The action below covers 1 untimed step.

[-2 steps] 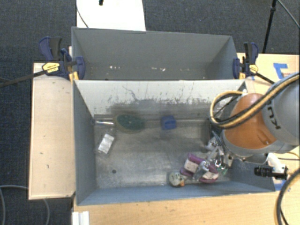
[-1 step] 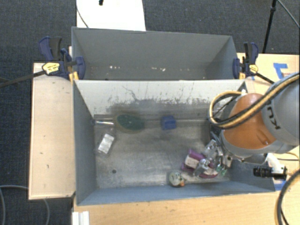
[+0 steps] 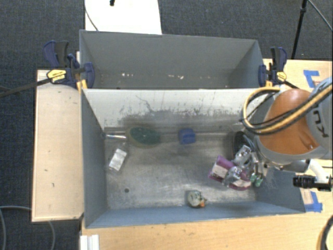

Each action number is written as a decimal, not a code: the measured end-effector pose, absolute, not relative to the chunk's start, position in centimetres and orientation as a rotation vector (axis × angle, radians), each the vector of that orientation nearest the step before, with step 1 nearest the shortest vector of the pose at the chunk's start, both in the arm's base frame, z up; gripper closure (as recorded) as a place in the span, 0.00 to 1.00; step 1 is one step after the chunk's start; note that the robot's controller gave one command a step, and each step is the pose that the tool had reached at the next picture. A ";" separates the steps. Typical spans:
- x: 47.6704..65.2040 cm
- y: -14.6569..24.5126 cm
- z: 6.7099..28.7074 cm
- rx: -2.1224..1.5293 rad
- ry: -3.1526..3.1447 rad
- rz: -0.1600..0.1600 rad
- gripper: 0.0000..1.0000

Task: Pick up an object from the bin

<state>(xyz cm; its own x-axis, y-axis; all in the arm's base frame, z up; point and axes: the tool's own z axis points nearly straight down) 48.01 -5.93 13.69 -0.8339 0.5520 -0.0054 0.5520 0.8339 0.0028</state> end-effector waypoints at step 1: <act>48.1 -6.0 17.5 0.894 3.007 0.002 1.00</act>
Offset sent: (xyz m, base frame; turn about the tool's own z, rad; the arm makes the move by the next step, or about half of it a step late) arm -0.0001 -0.0001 0.0359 0.0000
